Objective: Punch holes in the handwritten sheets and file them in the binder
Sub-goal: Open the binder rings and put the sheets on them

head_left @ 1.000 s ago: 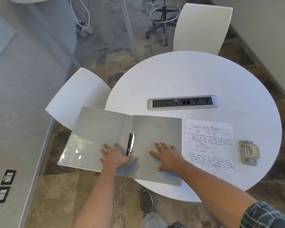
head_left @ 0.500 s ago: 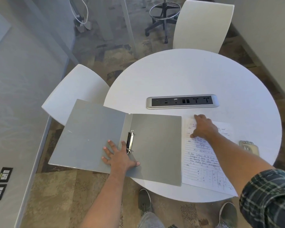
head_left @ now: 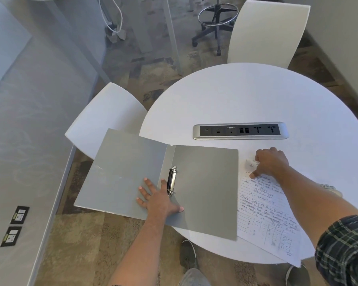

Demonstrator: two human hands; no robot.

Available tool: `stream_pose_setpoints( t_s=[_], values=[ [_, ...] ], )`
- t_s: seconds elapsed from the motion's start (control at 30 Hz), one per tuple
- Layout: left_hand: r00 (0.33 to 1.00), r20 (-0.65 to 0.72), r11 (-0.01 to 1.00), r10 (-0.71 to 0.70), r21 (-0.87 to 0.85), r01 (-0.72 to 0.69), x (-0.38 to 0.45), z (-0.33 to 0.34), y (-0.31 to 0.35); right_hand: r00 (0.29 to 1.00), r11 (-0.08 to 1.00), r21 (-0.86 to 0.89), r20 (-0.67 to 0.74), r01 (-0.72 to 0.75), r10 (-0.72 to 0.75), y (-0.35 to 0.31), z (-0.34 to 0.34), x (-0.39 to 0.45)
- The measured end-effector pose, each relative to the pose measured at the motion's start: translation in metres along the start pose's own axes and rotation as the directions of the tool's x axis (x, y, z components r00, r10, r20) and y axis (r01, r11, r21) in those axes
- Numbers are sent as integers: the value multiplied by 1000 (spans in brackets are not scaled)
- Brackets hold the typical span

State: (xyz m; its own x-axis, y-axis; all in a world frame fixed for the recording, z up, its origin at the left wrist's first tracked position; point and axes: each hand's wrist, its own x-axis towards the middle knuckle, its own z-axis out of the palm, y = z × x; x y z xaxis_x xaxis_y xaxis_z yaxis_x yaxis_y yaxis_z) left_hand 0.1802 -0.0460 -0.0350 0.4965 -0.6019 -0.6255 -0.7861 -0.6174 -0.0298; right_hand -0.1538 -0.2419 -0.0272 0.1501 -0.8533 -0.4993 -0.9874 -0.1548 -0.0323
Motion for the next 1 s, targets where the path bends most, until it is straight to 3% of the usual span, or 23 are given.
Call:
stream_pose_setpoints(
  t_s=[0.13, 0.27, 0.43, 0.53, 0.77, 1.0],
  values=[
    [1000, 1, 1000, -8, 15, 8, 1, -1, 2, 1000, 999, -35, 7, 12, -12, 4, 2, -3],
    [1000, 6, 1000, -18, 26, 18, 2, -1, 3, 996, 992, 128, 79, 21, -31, 10, 9, -9],
    [1000, 0, 1000, -10, 13, 10, 2, -1, 4, 992, 945, 312, 48, 98, -118, 6, -9, -15],
    [1000, 0, 1000, -15, 17, 15, 0, -1, 4, 981, 938, 300, 33, 174, -192, -1, -42, -15],
    [997, -79, 998, 20, 59, -15, -8, 6, 9, 896, 917, -77, 261, 392, -360, -65, -151, -39],
    [971, -159, 979, 178, 123, -159, -17, 21, 7, 838, 873, 77, 253, 481, -484, -125, -141, -49]
  ],
)
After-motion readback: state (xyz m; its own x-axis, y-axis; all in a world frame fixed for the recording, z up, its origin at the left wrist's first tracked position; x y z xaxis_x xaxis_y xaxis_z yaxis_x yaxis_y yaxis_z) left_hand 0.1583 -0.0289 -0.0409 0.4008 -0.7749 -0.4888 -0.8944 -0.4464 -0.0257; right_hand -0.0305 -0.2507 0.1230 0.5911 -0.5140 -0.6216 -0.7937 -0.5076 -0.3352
